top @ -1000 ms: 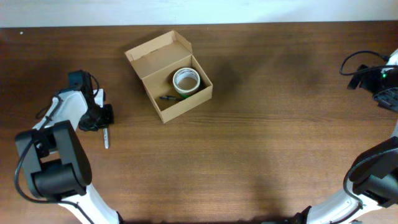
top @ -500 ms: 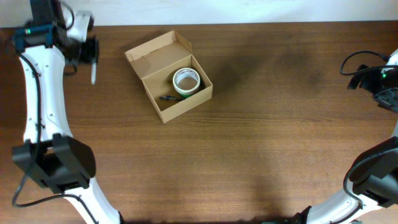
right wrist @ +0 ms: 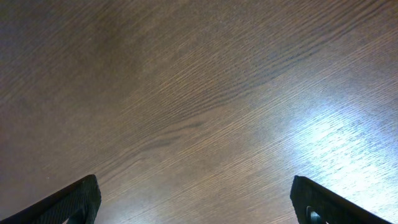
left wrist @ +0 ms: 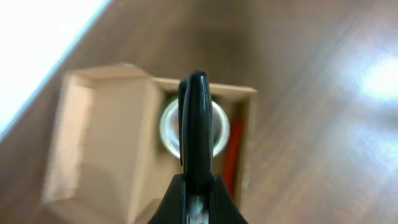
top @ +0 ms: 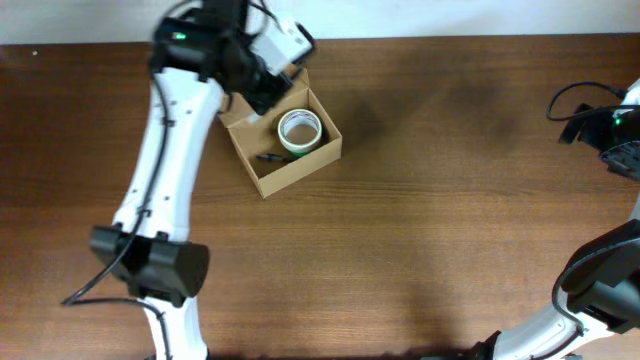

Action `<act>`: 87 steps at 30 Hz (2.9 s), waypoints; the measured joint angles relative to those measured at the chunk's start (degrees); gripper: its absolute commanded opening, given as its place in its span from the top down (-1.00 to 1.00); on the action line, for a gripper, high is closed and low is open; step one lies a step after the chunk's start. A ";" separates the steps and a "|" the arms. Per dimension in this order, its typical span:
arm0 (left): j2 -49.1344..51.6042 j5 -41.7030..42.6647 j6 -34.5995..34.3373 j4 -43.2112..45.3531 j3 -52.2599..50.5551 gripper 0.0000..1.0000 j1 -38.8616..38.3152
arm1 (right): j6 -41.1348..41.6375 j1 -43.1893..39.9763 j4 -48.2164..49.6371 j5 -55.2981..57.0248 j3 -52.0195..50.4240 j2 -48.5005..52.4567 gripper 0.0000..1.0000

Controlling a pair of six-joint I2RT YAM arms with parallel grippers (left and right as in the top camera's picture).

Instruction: Pack container

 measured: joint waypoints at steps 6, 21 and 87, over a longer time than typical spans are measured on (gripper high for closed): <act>6.91 -0.74 0.37 -5.66 0.00 0.96 -1.03 | -0.02 0.00 -0.02 0.00 0.00 0.00 -0.98; 9.29 -3.45 0.09 -1.77 -11.50 0.96 -1.09 | 0.00 0.00 -0.02 0.00 0.00 0.00 -0.99; 8.07 -26.08 -27.10 -10.84 22.93 0.23 -4.04 | 0.09 0.00 3.87 -0.68 -0.04 0.00 -0.99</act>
